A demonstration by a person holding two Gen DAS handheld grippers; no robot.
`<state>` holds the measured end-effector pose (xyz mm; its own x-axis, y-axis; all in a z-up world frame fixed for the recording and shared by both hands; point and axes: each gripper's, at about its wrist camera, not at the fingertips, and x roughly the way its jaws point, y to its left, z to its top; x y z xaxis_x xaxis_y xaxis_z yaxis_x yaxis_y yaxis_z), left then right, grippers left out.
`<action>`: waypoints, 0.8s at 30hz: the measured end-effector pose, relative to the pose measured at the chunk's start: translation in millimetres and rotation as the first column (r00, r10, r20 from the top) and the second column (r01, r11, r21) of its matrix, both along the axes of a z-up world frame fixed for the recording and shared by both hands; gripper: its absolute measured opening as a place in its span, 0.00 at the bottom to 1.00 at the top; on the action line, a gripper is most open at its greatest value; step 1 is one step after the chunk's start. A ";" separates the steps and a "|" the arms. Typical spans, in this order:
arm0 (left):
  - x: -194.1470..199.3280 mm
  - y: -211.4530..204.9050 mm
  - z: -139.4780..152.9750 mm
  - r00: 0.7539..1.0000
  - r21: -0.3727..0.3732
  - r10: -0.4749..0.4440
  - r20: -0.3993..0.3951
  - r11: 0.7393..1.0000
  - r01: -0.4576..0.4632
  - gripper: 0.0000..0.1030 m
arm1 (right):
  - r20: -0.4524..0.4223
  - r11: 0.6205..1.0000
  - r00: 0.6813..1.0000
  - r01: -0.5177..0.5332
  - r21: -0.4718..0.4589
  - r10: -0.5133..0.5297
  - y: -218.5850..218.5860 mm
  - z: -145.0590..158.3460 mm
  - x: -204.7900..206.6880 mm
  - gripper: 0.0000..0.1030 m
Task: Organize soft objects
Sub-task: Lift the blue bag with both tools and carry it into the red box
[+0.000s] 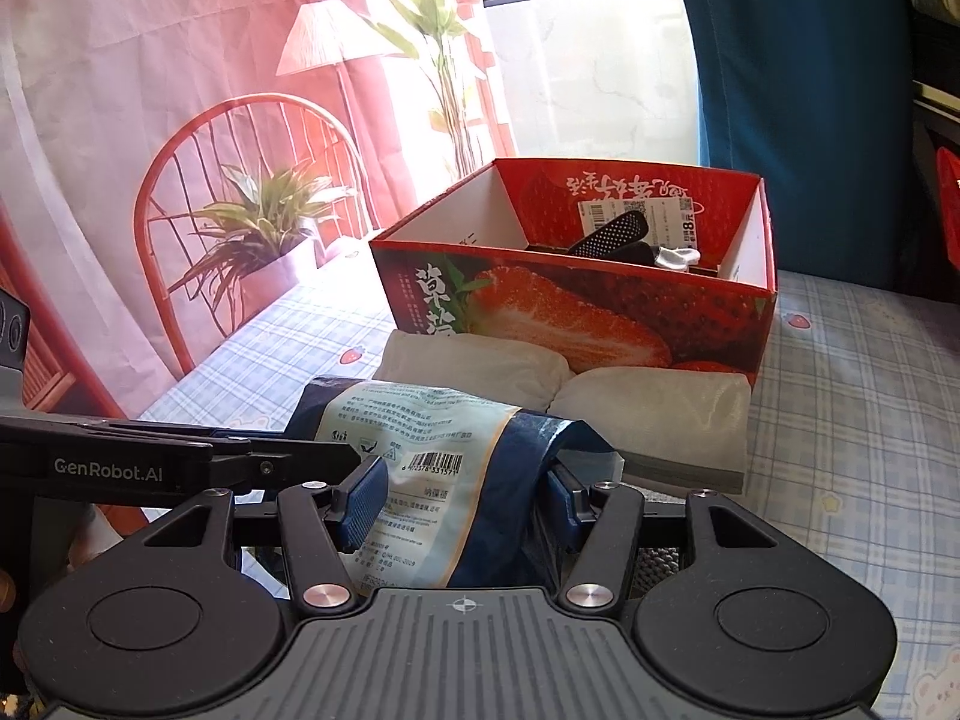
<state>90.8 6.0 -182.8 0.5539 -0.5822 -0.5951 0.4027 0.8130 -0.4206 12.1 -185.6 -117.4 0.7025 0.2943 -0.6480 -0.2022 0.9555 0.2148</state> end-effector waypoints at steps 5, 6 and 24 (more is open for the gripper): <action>2.1 3.0 1.7 1.000 -0.011 0.005 0.000 1.000 -0.005 0.45 | 0.015 1.000 1.000 -0.007 -0.004 0.007 2.8 3.7 2.3 0.51; 2.4 3.4 3.2 1.000 -0.014 0.006 0.002 1.000 -0.006 0.45 | 0.021 1.000 1.000 -0.009 -0.007 0.009 3.2 5.1 2.3 0.51; 76.3 -10.3 80.4 0.989 -0.046 0.007 0.145 0.999 0.000 0.45 | 0.187 0.999 0.982 -0.034 0.005 0.032 -15.4 70.8 67.7 0.51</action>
<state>167.1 -4.3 -102.4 0.6344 -0.6050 -0.4811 0.4596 0.7957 -0.3945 79.8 -201.0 -46.6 0.8007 0.3241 -0.5039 -0.2708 0.9460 0.1782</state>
